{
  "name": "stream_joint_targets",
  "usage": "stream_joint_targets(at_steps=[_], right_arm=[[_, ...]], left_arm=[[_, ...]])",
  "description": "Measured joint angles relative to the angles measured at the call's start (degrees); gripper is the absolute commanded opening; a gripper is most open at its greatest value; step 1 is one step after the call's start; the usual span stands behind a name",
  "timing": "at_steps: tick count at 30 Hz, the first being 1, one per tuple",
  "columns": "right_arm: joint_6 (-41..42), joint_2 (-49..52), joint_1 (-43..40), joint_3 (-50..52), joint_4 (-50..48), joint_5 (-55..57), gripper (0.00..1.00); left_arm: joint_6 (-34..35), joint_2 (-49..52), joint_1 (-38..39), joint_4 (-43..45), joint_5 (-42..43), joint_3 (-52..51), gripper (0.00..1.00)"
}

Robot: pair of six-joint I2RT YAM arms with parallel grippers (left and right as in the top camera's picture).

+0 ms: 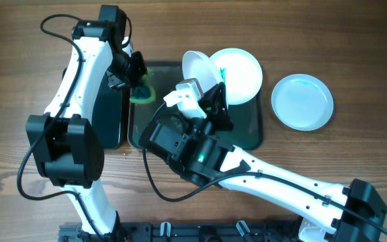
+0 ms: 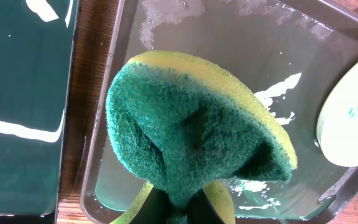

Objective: Clean dirty plates on tray and stack at the side
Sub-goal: 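Carry the second plate right and stack it on the first plate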

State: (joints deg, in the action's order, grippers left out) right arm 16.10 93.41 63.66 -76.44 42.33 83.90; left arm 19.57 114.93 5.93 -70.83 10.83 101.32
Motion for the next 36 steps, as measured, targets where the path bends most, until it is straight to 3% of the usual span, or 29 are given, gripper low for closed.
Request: stream_joint_targets(at_steps=[4,9,13,17,19,20,23,26,28,30,32,36], right_arm=[[-0.76,0.0,-0.13,0.0,0.02,-0.59,0.04],[3.28,-0.11,-8.26,-0.07,4.24,-25.83,0.04],[5.46,-0.11,-29.88,-0.07,3.48,-66.07,0.04],[5.03,-0.11,-52.98,-0.09,6.38,-89.11,0.04],[5.05,-0.11,-68.52,-0.04,9.11,-92.0,0.04],[5.07,-0.11,-71.65,0.35,9.42,-91.49,0.04],[6.86,-0.31,-80.02,6.62,7.39,-84.59,0.04],[7.87,-0.42,-80.02,13.57,1.22,-78.77,0.05],[8.37,-0.42,-79.82,16.39,-2.6,-76.87,0.2],[9.09,-0.42,-79.82,18.03,-5.53,-76.3,0.73],[8.2,-0.42,-79.76,18.12,-7.3,-78.36,0.78],[4.35,-0.42,-77.15,10.25,-1.64,-90.88,0.71]], left_arm=[[0.0,0.0,0.0,0.02,0.0,0.0,0.04],[0.0,0.0,0.0,0.07,0.0,0.0,0.04],[0.0,0.0,0.0,0.11,0.02,0.0,0.04],[0.0,0.0,0.0,0.11,0.02,0.0,0.04],[0.0,0.0,0.0,0.33,0.02,0.0,0.04],[0.0,0.0,0.0,0.48,0.0,0.0,0.04],[0.0,0.0,0.04,0.98,0.02,0.0,0.04],[0.0,0.0,0.04,1.07,0.02,0.0,0.04],[0.0,0.0,0.04,1.14,0.0,0.0,0.04],[0.0,0.0,0.04,1.16,0.02,0.0,0.04],[0.0,0.0,0.04,1.16,0.02,0.0,0.04],[0.0,0.0,0.04,1.2,0.0,0.0,0.04]])
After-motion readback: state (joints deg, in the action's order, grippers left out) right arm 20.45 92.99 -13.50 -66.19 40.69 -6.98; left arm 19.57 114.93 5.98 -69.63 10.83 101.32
